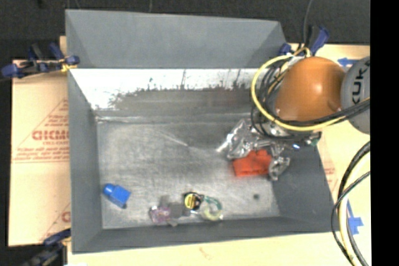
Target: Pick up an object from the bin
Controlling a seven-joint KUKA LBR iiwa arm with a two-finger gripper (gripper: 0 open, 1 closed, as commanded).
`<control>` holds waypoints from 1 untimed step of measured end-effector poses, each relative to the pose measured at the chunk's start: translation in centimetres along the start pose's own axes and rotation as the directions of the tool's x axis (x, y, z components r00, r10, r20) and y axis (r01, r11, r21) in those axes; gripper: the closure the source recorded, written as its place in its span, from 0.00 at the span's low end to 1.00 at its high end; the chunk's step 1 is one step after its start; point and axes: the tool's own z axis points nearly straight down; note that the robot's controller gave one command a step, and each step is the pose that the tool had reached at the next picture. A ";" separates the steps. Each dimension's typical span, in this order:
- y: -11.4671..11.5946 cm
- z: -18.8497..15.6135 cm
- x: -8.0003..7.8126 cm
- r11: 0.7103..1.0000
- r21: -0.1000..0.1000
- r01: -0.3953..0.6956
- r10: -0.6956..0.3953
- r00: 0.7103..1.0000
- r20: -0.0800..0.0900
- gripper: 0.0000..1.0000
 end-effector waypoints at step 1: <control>-0.8 -0.1 -0.7 0.961 0.017 0.276 -0.276 0.961 0.015 0.00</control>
Offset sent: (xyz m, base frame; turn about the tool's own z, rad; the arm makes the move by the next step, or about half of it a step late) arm 0.0283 -0.0269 -0.0032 -0.5169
